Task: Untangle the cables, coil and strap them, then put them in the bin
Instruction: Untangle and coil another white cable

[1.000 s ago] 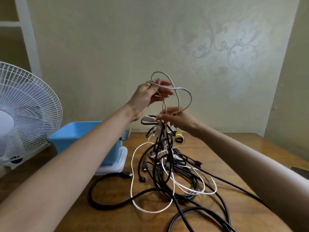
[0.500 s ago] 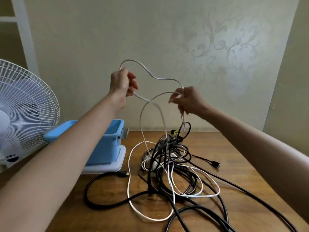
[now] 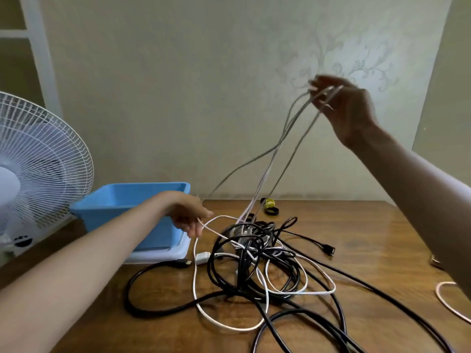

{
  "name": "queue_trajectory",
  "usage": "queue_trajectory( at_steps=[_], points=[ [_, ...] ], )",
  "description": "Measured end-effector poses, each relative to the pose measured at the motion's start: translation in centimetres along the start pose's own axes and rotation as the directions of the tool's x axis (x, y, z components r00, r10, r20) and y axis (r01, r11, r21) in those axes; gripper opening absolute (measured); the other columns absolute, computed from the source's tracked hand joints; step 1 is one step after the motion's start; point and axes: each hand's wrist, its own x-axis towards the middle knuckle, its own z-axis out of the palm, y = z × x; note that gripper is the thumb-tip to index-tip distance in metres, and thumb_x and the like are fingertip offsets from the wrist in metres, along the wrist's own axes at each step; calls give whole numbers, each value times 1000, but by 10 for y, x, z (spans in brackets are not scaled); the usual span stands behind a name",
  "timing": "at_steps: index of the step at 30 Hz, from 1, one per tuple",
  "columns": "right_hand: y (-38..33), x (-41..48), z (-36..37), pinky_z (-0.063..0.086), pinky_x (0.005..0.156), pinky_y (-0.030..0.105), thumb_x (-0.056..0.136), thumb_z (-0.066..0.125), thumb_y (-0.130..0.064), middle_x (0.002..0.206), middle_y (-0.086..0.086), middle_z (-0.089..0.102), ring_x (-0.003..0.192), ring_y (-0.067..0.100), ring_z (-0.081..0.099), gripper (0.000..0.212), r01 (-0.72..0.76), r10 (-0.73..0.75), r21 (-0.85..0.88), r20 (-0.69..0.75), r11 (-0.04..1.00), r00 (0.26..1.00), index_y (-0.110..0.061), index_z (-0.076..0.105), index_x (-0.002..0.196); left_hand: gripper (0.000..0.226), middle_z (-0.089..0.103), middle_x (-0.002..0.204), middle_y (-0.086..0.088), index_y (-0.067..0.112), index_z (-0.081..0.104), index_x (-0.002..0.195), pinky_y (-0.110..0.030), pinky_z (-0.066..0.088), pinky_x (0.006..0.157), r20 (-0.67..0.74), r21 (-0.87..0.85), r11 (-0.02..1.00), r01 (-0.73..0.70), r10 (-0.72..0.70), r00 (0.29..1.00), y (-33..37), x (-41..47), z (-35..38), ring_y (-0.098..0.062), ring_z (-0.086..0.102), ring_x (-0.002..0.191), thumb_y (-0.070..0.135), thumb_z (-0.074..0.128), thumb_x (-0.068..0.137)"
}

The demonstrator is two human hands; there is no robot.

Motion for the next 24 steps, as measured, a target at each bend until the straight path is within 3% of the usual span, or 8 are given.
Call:
queue_trajectory(
  at_steps=[2, 3, 5, 6, 9, 11, 17, 24],
  points=[
    [12, -8, -5, 52, 67, 27, 80, 43, 12, 71, -1, 72, 72, 17, 65, 32, -62, 25, -540, -77, 840, 997, -1, 69, 95, 48, 61, 48, 4, 8, 59, 79, -14, 37, 38, -70, -336, 922, -192, 179, 981, 7, -12, -6, -3, 50, 37, 39, 31, 101],
    [21, -13, -7, 51, 73, 30, 78, 46, 12, 80, 1, 74, 80, 22, 64, 37, -65, 0, -799, -81, 598, 997, -1, 69, 103, 42, 65, 53, 1, 7, 58, 85, -14, 42, 40, -188, -488, 811, -322, 263, 946, 15, -19, -11, -5, 57, 41, 36, 33, 100],
    [37, -28, -4, 39, 95, 34, 72, 45, 10, 114, 14, 65, 108, 35, 53, 53, 108, -147, -991, 95, 83, 985, -9, 67, 116, 31, 72, 68, -6, 7, 56, 93, -18, 52, 52, -404, -630, 540, -558, 386, 829, 35, -35, -20, -11, 68, 58, 29, 36, 101],
    [42, -36, 2, 37, 93, 33, 69, 45, 7, 118, 15, 60, 109, 34, 50, 55, 247, -221, -968, 233, 37, 947, -12, 66, 116, 28, 73, 72, -8, 7, 56, 94, -19, 54, 57, -482, -641, 413, -647, 439, 758, 47, -43, -24, -13, 70, 64, 25, 36, 101],
    [41, -66, 39, 46, 71, 27, 79, 50, -18, 100, 9, 67, 85, 19, 61, 40, 248, 71, -637, 432, 730, 899, -11, 58, 118, 29, 72, 73, -3, 6, 57, 94, -20, 55, 67, -654, -584, 125, -802, 514, 556, 79, -61, -33, -12, 68, 69, 16, 31, 103],
    [46, -77, 55, 50, 67, 29, 97, 45, -32, 91, 12, 71, 77, 22, 65, 41, -24, 298, -467, 524, 884, 798, -7, 46, 129, 33, 72, 73, -2, 6, 57, 93, -20, 53, 67, -718, -534, 6, -845, 524, 458, 92, -71, -41, -11, 68, 70, 15, 27, 104],
    [65, -61, 38, 41, 41, 18, 85, 51, 12, 88, 16, 65, 41, 7, 51, 35, 27, 109, -594, 193, 804, 975, -9, 56, 113, 30, 74, 83, -2, 9, 53, 97, -22, 51, 76, -937, -306, -362, -881, 281, 210, 85, -87, -96, -12, 69, 85, 14, 24, 104],
    [78, -39, -27, 40, 32, 17, 88, 54, 5, 86, 17, 63, 31, 4, 53, 21, -116, 74, -726, -89, 678, 993, 5, 60, 108, 30, 69, 78, -2, 10, 54, 87, -18, 45, 73, -950, 78, -157, -985, -310, -26, 30, -88, -143, -10, 67, 76, 16, 30, 104]
  ],
)
